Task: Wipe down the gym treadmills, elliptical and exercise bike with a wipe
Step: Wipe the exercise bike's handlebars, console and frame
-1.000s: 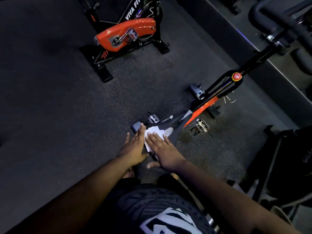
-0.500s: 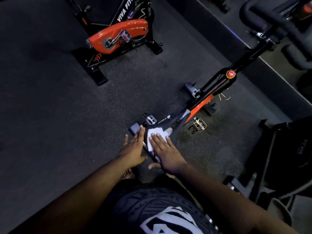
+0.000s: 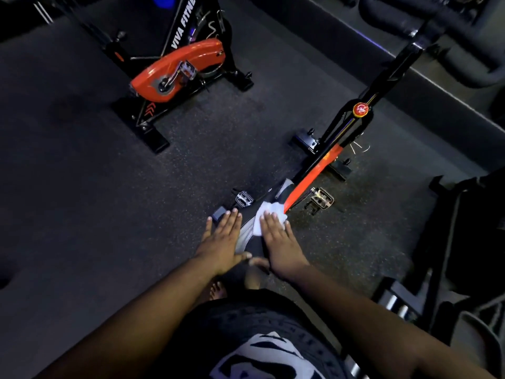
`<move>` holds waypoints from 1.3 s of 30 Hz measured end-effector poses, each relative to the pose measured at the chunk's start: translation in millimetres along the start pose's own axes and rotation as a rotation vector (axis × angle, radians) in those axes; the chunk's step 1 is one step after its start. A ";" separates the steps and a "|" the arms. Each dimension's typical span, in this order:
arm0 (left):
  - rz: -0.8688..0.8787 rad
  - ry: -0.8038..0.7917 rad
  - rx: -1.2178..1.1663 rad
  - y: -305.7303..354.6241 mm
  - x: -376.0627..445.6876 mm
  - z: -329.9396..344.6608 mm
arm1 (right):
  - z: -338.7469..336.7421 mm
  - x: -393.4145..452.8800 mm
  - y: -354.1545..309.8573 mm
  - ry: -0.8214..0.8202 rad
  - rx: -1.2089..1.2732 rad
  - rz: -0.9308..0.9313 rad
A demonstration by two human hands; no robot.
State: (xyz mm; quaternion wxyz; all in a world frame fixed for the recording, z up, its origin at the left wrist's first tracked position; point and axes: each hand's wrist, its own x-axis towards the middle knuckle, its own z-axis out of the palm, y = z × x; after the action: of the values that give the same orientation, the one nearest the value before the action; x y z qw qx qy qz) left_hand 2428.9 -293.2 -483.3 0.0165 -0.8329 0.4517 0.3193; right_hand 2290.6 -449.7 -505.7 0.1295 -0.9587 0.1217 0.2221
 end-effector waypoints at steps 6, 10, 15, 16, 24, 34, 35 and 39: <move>-0.034 -0.094 0.033 7.2 10.0 -9.1 | -1.6 14.3 28.5 0.132 -0.070 -0.039; -0.070 -0.139 0.038 16.2 15.4 -14.9 | -46.7 58.9 56.3 0.155 0.015 0.118; -0.095 -0.181 0.039 14.7 19.0 -13.2 | -30.5 52.4 39.4 0.116 -0.127 -0.143; -0.094 -0.188 0.039 14.3 19.3 -13.1 | -28.5 49.0 40.7 0.114 -0.174 -0.218; -0.040 -0.213 0.049 9.7 21.0 -15.5 | -56.1 57.3 57.2 0.141 -0.028 0.147; 0.227 -0.208 0.233 -24.3 28.9 -23.6 | -12.3 20.8 -12.5 0.125 0.209 0.321; 0.259 -0.210 0.247 -29.9 29.9 -25.4 | -24.3 28.1 -7.7 0.128 0.228 0.351; 0.363 -0.236 0.264 -48.4 33.7 -30.6 | -39.7 30.5 -13.0 0.048 0.179 0.402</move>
State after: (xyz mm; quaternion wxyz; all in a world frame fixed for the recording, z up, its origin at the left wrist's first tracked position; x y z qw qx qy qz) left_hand 2494.7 -299.2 -490.1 0.1199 -0.6857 0.6267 0.3504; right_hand 2336.7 -455.0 -482.6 0.1641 -0.9048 0.3328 0.2092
